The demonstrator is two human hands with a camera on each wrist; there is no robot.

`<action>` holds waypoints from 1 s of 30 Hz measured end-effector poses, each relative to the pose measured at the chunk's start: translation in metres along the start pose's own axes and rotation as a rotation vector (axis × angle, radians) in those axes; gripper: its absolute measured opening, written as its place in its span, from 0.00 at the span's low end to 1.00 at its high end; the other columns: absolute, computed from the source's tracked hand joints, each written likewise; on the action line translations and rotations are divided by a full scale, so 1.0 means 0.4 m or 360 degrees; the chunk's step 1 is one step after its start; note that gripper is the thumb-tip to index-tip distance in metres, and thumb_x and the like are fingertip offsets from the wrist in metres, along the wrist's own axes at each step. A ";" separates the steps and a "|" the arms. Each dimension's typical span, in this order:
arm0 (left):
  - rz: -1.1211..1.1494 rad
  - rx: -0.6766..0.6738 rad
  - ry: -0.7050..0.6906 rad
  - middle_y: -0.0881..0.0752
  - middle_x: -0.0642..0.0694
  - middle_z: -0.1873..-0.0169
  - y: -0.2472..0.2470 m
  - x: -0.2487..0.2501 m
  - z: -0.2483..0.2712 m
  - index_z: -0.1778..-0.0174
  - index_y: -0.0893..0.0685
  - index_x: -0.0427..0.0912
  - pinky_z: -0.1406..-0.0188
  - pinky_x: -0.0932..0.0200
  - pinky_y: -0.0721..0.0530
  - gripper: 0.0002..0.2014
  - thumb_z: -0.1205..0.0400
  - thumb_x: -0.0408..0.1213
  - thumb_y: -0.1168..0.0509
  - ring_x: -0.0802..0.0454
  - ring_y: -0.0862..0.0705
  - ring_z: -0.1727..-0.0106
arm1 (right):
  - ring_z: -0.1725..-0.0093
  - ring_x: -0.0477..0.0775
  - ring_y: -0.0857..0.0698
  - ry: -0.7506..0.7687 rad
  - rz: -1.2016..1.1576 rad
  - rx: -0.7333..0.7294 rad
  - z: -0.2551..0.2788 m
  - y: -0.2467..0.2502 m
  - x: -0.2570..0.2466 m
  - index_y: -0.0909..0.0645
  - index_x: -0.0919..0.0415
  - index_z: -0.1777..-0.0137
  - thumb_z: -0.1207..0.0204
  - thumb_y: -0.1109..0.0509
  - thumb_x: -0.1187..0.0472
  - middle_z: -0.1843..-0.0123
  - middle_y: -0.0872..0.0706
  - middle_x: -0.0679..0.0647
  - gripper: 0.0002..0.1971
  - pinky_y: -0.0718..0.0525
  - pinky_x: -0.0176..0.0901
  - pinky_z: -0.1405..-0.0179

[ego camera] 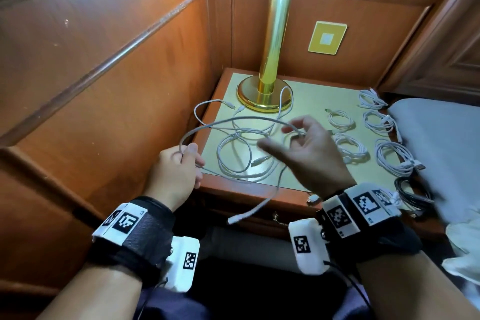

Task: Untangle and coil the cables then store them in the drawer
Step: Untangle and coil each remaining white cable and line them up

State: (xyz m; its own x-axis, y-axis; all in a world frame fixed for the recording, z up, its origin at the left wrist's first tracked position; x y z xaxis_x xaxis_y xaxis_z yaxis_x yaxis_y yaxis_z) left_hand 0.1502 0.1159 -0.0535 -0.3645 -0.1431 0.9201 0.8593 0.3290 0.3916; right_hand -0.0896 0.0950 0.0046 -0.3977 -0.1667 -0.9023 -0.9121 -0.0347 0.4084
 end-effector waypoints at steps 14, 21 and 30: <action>0.1062 -0.0166 -0.0053 0.34 0.45 0.83 0.015 0.103 0.062 0.74 0.26 0.43 0.72 0.54 0.30 0.25 0.09 0.45 0.46 0.48 0.32 0.80 | 0.69 0.42 0.24 0.0053 0.0597 0.0149 -0.014 -0.025 0.033 0.23 0.51 0.59 0.20 0.29 0.45 0.69 0.22 0.46 0.12 0.32 0.36 0.71; 0.0550 -0.0320 0.0095 0.27 0.45 0.82 -0.003 0.088 0.054 0.70 0.27 0.40 0.78 0.58 0.32 0.22 0.09 0.41 0.43 0.46 0.30 0.78 | 0.47 0.47 0.16 0.0852 0.0331 0.0471 0.021 -0.015 -0.030 0.21 0.63 0.57 0.23 0.23 0.61 0.43 0.13 0.54 0.10 0.23 0.27 0.50; 0.0822 -0.0430 -0.0154 0.21 0.44 0.77 0.037 0.120 0.143 0.57 0.18 0.35 0.82 0.61 0.24 0.05 0.19 0.34 0.35 0.51 0.24 0.78 | 0.61 0.46 0.21 0.1199 0.0286 0.0172 0.252 0.032 -0.127 0.15 0.63 0.56 0.29 0.23 0.71 0.58 0.15 0.50 0.06 0.19 0.45 0.62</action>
State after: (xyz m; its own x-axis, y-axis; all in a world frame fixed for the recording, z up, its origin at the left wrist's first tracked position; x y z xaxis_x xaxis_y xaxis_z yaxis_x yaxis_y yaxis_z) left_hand 0.1250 0.1674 -0.0034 0.1052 0.0624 0.9925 0.9905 0.0825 -0.1101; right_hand -0.0911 0.2025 0.0415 -0.4005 -0.7862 -0.4707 -0.8602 0.1457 0.4886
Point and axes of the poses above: each hand's wrist, its own z-axis away from the middle knuckle, its own y-axis out of the back of the hand, x = y × z, the point moved 1 cm from there along -z, towards the middle knuckle
